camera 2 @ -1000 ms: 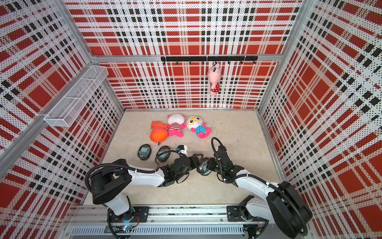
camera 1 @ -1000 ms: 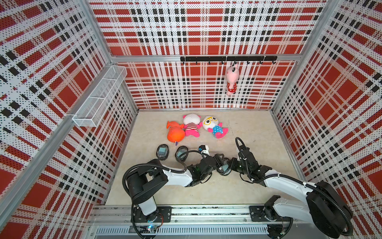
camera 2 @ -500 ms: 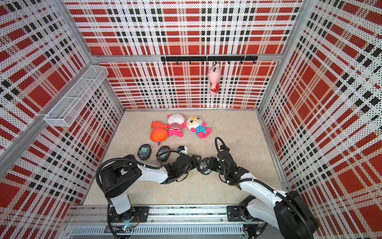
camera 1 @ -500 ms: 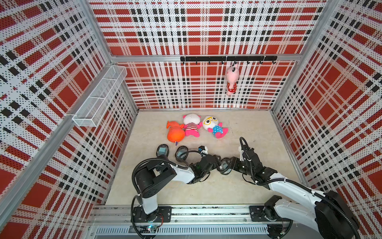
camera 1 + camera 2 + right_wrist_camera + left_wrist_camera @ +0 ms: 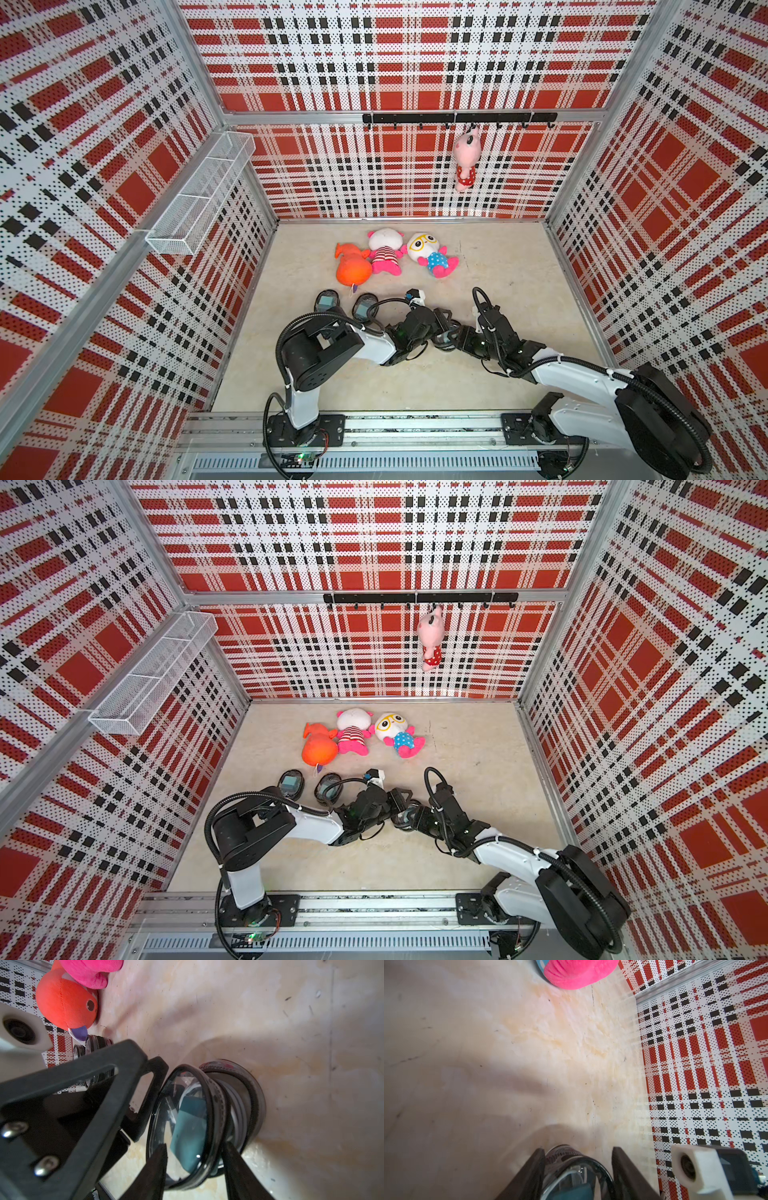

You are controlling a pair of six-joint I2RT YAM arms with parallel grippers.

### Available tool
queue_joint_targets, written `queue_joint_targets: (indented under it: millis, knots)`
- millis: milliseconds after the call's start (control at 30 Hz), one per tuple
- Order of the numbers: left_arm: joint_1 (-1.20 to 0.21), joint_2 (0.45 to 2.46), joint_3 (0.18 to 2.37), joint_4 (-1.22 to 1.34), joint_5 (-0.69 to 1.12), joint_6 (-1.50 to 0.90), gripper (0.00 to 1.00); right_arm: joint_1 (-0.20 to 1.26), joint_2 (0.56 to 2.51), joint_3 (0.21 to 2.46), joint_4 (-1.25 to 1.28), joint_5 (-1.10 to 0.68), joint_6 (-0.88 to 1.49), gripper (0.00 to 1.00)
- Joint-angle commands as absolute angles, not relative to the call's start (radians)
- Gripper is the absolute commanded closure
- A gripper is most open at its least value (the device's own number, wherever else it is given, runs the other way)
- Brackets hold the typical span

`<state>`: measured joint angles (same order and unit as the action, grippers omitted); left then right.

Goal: Pack away charging kits
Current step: Close the storage bag at the center of the board, then pick up the storage bag at the center of the board.

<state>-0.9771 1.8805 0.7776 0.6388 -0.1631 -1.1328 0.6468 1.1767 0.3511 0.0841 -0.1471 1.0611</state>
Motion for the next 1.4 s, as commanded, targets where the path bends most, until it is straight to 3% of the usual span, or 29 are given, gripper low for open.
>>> queue_joint_targets:
  millis: [0, 300, 533, 733, 867, 967, 1133, 1367]
  knots:
    - [-0.999, 1.899, 0.781, 0.669, -0.156, -1.128, 0.46, 0.655, 1.194, 0.335, 0.155, -0.167, 1.101, 0.55]
    - [-1.024, 1.876, 0.731, 0.700, -0.166, -1.168, 0.47, 0.656, 1.251, 0.331, 0.186, -0.149, 1.104, 0.70]
    - [-1.060, 1.804, 0.662, 0.713, -0.229, -1.215, 0.47, 0.648, 1.279, 0.402, 0.047, -0.066, 1.014, 0.71]
    - [-1.086, 1.725, 0.616, 0.698, -0.299, -1.229, 0.44, 0.617, 1.253, 0.448, -0.046, -0.021, 0.943, 0.62]
    - [-1.093, 1.703, 0.609, 0.689, -0.309, -1.229, 0.44, 0.601, 1.244, 0.458, -0.063, -0.005, 0.934, 0.62]
    - [-1.093, 1.675, 0.607, 0.661, -0.337, -1.224, 0.44, 0.585, 1.256, 0.460, -0.058, -0.008, 0.929, 0.66]
    - [-1.087, 1.604, 0.600, 0.588, -0.405, -1.212, 0.42, 0.555, 1.300, 0.461, -0.041, -0.008, 0.913, 0.85]
    - [-1.061, 1.557, 0.602, 0.507, -0.452, -1.214, 0.38, 0.517, 1.390, 0.521, -0.057, 0.004, 0.837, 0.92]
